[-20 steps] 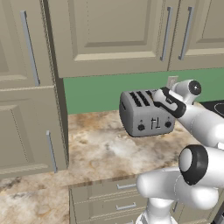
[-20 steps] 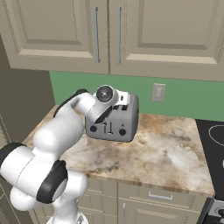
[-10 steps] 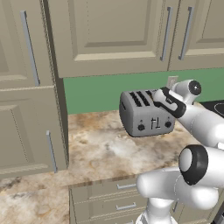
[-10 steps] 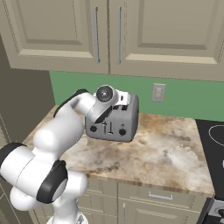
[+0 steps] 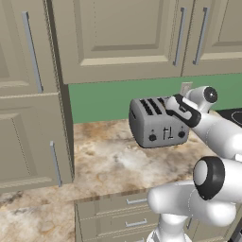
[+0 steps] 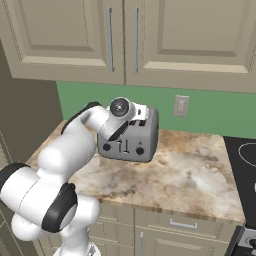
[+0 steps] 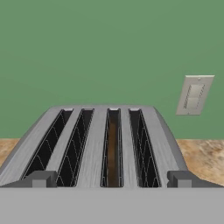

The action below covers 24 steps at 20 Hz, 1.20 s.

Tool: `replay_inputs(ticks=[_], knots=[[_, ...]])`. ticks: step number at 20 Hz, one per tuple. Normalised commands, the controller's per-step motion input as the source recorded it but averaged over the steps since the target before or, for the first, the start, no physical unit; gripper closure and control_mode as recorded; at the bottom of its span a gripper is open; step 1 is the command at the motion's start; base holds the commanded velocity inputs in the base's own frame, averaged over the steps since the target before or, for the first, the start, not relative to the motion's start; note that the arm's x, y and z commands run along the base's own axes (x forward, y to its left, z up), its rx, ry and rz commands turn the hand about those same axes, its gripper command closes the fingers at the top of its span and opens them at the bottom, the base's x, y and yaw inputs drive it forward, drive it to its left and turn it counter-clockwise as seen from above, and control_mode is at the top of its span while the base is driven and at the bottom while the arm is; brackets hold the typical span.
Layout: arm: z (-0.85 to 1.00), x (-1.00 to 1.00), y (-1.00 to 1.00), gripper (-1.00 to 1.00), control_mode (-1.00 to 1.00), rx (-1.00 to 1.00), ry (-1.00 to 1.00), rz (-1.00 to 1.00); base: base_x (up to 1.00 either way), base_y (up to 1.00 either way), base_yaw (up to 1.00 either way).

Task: Start the toaster. Once the lever pops up, take the bread to the plate on the dining counter.

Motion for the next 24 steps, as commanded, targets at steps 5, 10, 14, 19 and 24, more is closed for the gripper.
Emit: replay_inputs(ticks=[5,10,14,19,24], knots=[[0.0,0.0,0.0,-1.0,-1.0,0.0,0.0,0.0,0.0,0.0,0.0],[0.0,0.0,0.0,-1.0,-1.0,0.0,0.0,0.0,0.0,0.0,0.0],[0.0,0.0,0.0,-1.0,-1.0,0.0,0.0,0.0,0.0,0.0,0.0],[0.0,0.0,0.0,-1.0,-1.0,0.0,0.0,0.0,0.0,0.0,0.0],[0.0,0.0,0.0,-1.0,-1.0,0.0,0.0,0.0,0.0,0.0,0.0]])
